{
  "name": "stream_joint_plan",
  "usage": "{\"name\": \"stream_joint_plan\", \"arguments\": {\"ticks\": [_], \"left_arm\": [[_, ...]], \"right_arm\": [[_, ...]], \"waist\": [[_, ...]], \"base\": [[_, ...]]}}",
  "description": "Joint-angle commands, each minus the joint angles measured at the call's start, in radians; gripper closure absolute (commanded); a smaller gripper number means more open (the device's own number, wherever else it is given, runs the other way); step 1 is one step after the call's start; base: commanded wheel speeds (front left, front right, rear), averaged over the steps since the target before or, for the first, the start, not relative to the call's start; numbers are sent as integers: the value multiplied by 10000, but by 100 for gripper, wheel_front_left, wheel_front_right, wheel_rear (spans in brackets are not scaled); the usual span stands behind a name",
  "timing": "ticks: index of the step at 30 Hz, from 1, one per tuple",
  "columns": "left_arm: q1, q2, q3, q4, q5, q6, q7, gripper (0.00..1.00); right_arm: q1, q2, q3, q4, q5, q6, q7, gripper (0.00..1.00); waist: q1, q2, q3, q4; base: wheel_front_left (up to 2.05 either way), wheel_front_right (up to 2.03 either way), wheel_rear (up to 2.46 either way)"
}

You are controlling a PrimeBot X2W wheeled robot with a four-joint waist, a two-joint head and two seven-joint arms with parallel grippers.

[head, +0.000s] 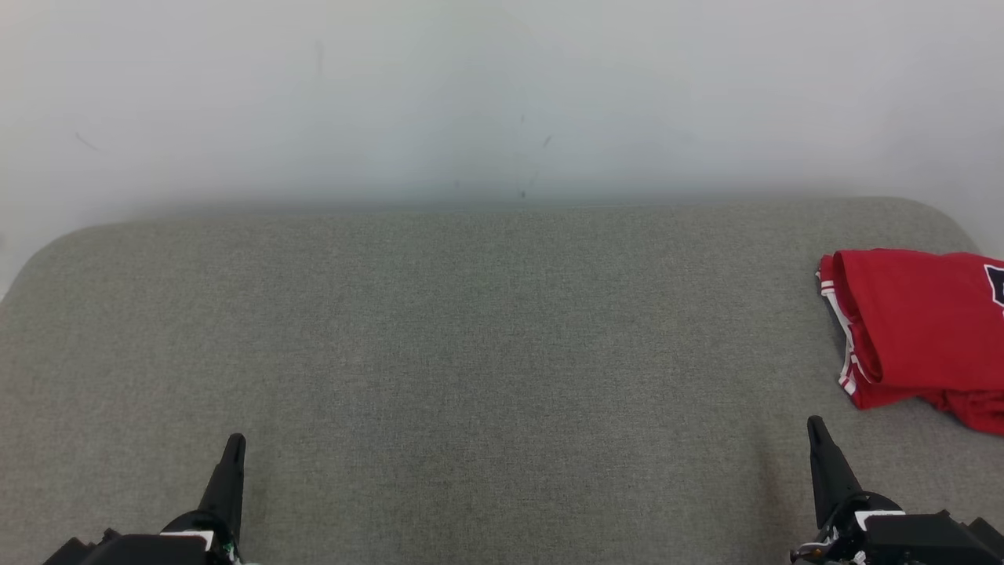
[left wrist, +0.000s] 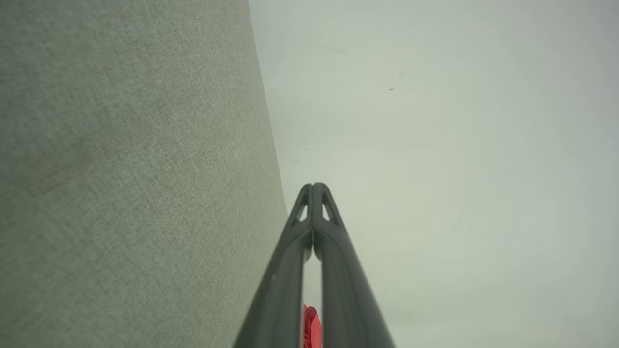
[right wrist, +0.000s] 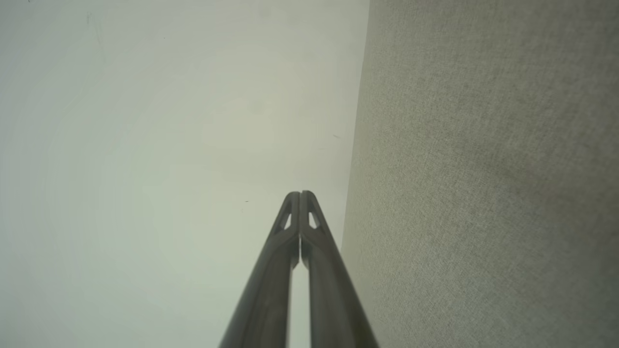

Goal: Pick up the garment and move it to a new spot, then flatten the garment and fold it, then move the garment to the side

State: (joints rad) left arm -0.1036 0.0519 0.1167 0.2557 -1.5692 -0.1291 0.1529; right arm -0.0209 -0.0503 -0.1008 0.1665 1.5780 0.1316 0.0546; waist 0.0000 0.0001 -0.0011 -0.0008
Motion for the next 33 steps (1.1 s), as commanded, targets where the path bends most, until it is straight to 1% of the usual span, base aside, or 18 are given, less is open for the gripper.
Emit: {"name": "stream_joint_plan", "arguments": {"ticks": [1,5,33], "left_arm": [[-147,-18,42,-33,-233,-27,70,100],[-190,-28,58,-35,-441,-28,156,100],[-192,-27,53,-37,-450,-28,145,100]], "right_arm": [[-92,1,16,-44,204,-16,47,100],[-129,2,18,-40,455,-17,77,100],[-119,2,18,-39,460,-17,64,100]], "waist": [[0,-1,10,2],[0,-1,40,6],[0,-1,44,6]], "base": [[0,0,0],[0,0,0],[0,0,0]]}}
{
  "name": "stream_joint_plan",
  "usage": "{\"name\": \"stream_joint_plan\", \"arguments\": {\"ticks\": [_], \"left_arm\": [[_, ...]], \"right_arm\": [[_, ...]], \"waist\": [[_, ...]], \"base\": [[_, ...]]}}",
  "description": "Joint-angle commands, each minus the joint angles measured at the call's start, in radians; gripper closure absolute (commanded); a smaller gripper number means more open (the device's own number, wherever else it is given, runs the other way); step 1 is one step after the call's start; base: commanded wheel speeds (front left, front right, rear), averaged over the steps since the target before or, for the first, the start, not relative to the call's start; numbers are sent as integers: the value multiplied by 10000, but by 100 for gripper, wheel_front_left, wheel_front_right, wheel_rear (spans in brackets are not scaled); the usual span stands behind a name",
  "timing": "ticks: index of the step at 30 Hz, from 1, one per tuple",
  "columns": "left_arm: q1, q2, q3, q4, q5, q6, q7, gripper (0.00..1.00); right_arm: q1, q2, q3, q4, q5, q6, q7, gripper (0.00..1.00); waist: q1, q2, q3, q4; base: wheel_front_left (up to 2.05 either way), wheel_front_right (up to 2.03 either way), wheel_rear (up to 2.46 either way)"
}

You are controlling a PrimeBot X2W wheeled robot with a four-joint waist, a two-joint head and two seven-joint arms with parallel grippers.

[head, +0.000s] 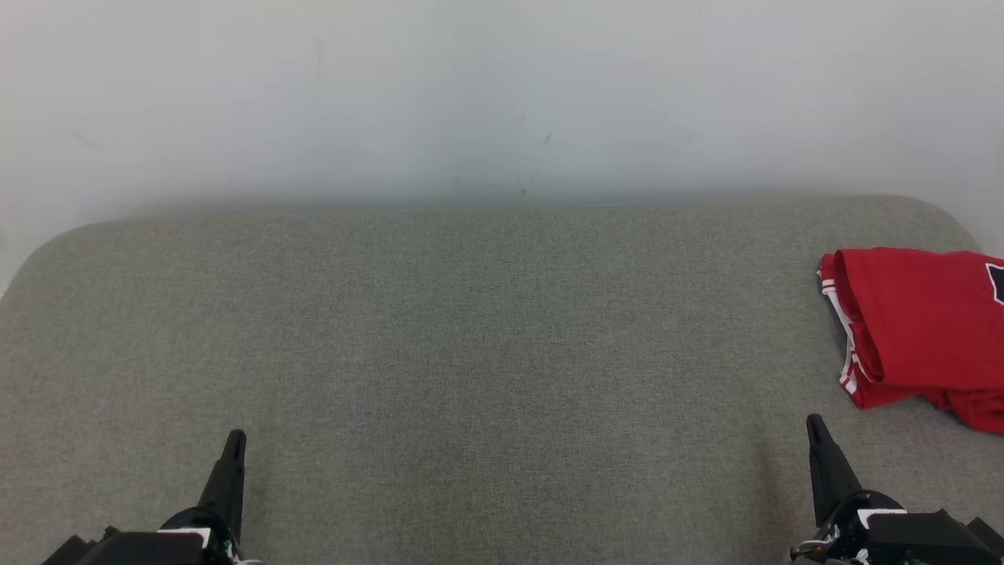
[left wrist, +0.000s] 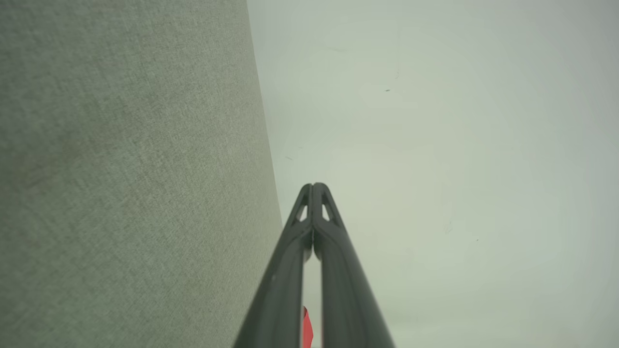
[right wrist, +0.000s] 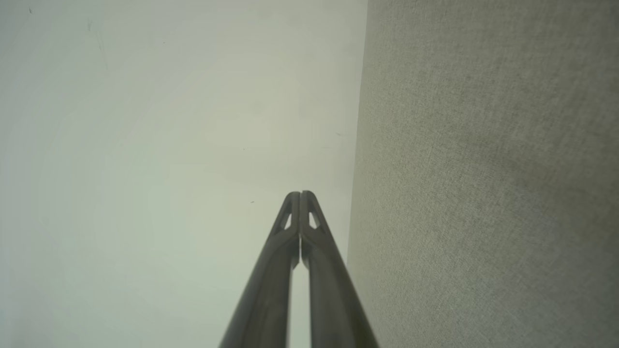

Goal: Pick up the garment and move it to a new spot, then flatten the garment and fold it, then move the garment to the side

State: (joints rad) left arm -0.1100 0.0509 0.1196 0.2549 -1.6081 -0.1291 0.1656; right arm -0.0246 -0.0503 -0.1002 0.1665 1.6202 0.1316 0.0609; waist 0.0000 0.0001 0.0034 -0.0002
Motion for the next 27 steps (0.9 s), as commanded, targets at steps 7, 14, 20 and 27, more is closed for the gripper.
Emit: {"name": "stream_joint_plan", "arguments": {"ticks": [7,14,20,27], "left_arm": [[-127,-17,24,-30,-61,-28,18,100],[-127,-17,23,-30,-60,-28,18,100],[-127,-17,23,-30,-60,-28,17,100],[-126,-17,22,-31,-61,-28,17,100]], "right_arm": [[-81,2,13,-39,39,-17,0,100],[-81,2,13,-40,39,-17,0,100],[-81,2,12,-40,39,-17,0,100],[-81,2,13,-40,39,-17,-1,100]], "waist": [[0,-1,0,0],[0,-1,0,0],[0,-1,0,0],[0,-1,0,0]], "base": [[0,0,0],[0,0,0],[0,0,0],[0,0,0]]}}
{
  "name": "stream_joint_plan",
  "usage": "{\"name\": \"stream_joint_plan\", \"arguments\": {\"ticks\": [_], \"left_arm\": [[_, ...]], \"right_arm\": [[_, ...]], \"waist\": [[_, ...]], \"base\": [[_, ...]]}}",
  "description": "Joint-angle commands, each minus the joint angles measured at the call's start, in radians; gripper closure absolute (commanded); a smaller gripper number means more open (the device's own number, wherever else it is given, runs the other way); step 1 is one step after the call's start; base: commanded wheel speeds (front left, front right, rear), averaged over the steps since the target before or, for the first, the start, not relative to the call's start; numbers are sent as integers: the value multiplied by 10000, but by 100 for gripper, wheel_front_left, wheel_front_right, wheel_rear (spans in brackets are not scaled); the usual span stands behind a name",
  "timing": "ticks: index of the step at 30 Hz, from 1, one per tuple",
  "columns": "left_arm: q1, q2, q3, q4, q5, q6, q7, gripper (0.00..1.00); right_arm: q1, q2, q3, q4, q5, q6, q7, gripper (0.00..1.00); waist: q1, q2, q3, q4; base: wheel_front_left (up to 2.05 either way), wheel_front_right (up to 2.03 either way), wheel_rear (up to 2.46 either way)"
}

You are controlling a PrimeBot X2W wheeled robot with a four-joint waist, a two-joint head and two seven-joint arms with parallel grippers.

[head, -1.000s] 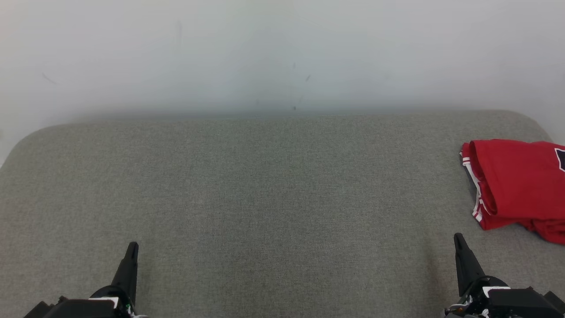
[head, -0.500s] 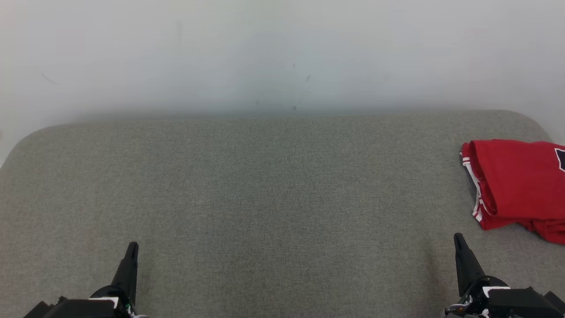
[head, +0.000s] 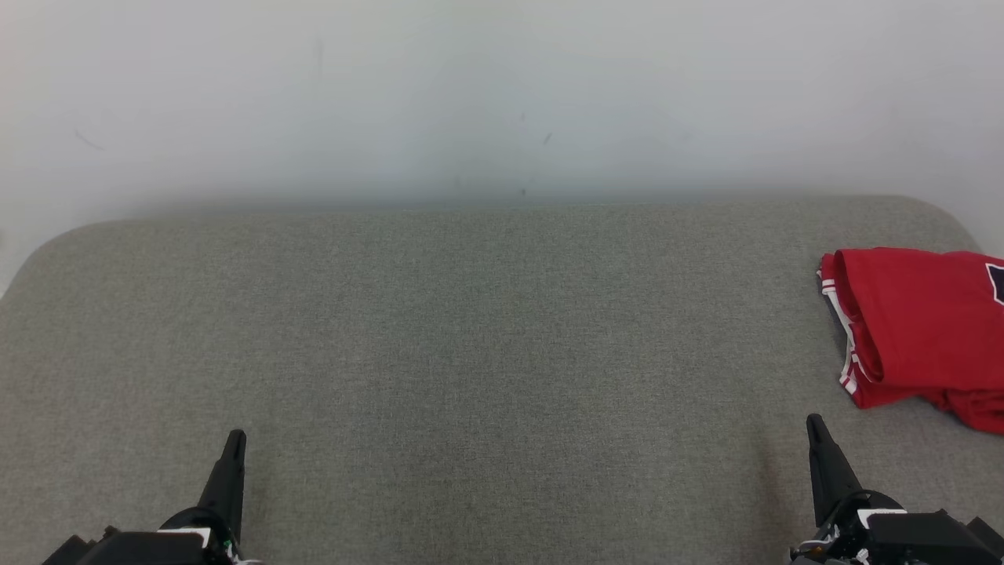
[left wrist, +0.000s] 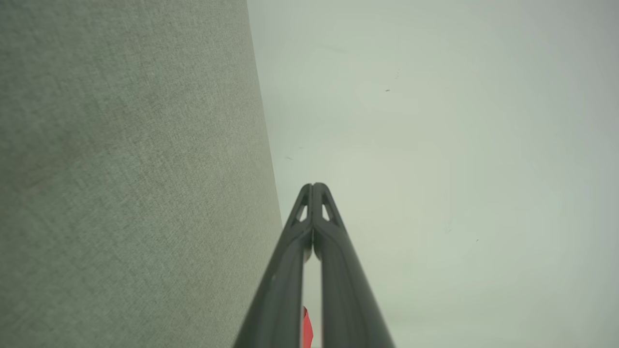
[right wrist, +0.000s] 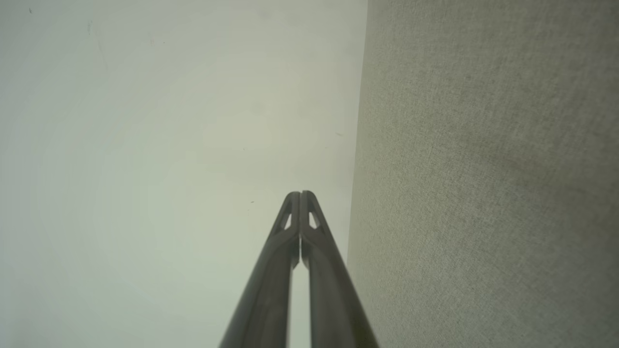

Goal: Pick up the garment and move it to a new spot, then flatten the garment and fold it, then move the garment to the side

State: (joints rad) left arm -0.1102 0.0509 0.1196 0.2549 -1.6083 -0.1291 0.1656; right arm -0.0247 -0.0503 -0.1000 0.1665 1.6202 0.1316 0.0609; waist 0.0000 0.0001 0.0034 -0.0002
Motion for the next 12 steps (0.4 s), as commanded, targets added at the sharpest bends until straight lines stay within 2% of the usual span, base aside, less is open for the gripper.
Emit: {"name": "stream_joint_plan", "arguments": {"ticks": [1,12], "left_arm": [[-124,-17,22,-31,-59,-28,17,100],[-123,-17,22,-31,-59,-28,16,100]], "right_arm": [[-80,2,11,-40,39,-17,-1,100],[-80,2,11,-40,40,-17,-1,100]], "waist": [[0,-1,0,0],[0,-1,0,0]], "base": [[0,0,0],[0,0,0]]}}
